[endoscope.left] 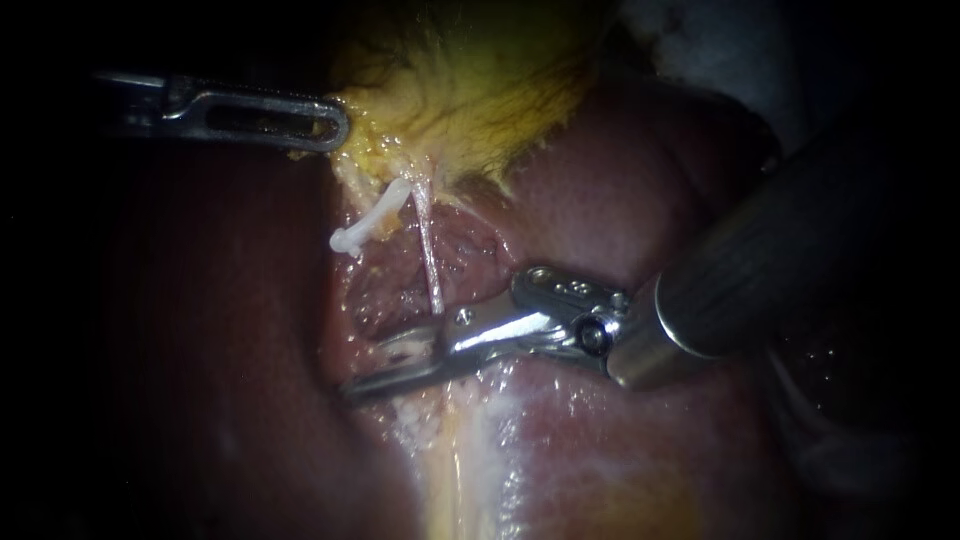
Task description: Clipping first clip right tube
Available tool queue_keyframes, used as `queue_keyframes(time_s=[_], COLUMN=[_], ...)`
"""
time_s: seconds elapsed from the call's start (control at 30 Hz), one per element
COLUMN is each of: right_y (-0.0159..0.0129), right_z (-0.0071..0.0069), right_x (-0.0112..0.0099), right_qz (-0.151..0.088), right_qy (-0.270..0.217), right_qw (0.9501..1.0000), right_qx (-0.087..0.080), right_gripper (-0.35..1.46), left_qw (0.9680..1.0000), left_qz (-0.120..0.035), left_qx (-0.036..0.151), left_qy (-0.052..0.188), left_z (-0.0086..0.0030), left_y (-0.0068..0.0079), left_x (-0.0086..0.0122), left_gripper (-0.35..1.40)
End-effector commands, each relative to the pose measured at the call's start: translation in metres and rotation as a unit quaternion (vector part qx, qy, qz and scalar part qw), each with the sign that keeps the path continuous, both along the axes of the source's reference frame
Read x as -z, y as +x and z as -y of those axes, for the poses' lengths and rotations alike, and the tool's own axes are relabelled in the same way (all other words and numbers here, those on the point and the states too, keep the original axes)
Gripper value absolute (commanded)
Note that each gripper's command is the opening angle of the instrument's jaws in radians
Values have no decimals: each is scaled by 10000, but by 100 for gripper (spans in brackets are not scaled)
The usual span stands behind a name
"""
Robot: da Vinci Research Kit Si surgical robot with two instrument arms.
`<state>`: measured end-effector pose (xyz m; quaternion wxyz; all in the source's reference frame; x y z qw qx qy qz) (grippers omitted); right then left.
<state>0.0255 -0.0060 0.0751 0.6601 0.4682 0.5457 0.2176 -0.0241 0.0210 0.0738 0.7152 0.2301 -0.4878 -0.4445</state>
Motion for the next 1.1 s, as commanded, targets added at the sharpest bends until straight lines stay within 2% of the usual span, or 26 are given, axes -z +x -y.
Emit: queue_keyframes(time_s=[0.03, 0.17, 0.27, 0.37, 0.4, 0.53, 0.73, 0.93, 1.1], right_y=[0, 1, 3, 8, 9, 6, -6, -14, -19], right_z=[0, -2, -5, -8, -9, -14, -20, -31, -39], right_x=[0, -2, -3, -6, -8, -12, -14, -10, -4], right_qz=[0, 85, 450, 850, 940, 1085, 1372, 1583, 1808], right_qy=[0, -29, -173, -660, -755, -1017, -1254, -1430, -1672], right_qw=[10000, 9999, 9988, 9941, 9924, 9884, 9821, 9762, 9685], right_qx=[-1, -87, -19, -169, -235, -303, -295, -389, -375], right_gripper=[7, 34, 48, 59, 60, 60, 60, 60, 60], left_qw=[10000, 10000, 10000, 10000, 10000, 10000, 10000, 10000, 10000], left_qz=[0, 0, 0, 0, 0, 1, 1, 2, 2], left_qx=[0, 0, 0, 0, 0, -1, -3, -4, -4], left_qy=[0, 0, 0, 0, 0, 0, 0, 0, 0], left_z=[0, 0, 0, 1, 1, 1, 1, 1, 1], left_y=[0, 0, 0, 1, 1, 1, 2, 2, 2], left_x=[0, 0, 0, 1, 1, 1, 1, 1, 1], left_gripper=[-35, -35, -35, -35, -35, -35, -35, -35, -35])
